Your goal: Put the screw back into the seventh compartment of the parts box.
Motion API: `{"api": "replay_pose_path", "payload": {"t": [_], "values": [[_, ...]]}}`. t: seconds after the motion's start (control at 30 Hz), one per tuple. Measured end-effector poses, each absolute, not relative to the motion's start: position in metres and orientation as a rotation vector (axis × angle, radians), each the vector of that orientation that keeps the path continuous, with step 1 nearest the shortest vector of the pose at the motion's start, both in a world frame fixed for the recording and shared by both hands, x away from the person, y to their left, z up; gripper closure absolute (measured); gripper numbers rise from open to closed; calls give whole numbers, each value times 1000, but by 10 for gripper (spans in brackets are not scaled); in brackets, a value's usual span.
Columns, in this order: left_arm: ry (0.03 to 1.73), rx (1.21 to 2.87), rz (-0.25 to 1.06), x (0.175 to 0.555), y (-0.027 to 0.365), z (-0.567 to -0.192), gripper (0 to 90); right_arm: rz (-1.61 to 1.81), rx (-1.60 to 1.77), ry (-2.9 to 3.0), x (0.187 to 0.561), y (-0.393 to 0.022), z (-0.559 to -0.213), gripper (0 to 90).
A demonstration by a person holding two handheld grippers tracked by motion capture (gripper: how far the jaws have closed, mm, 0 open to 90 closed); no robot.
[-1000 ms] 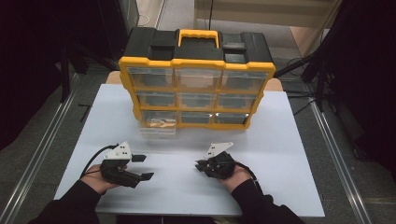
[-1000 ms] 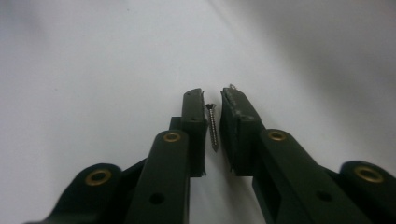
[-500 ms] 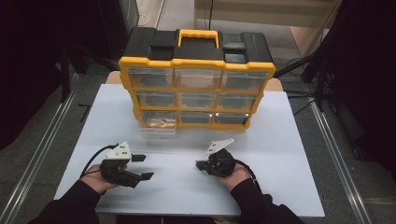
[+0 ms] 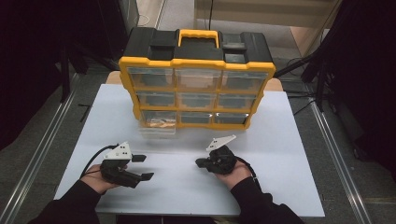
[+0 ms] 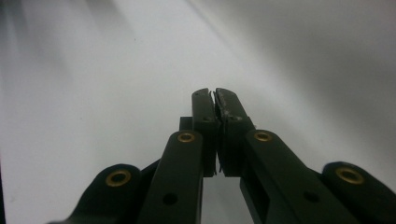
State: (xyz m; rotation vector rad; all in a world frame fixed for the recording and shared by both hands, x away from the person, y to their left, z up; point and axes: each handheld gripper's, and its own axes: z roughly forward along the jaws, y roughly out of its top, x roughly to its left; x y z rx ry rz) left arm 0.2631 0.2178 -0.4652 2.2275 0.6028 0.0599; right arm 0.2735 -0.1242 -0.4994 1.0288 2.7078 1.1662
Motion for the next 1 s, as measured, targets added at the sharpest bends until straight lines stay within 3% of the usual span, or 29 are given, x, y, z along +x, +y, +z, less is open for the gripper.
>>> {"api": "replay_pose_path", "payload": {"t": [1.0], "values": [[591, 2237, 44, 263, 216, -468, 276, 1211, 1097, 2724, 293, -114, -476, 890]]}}
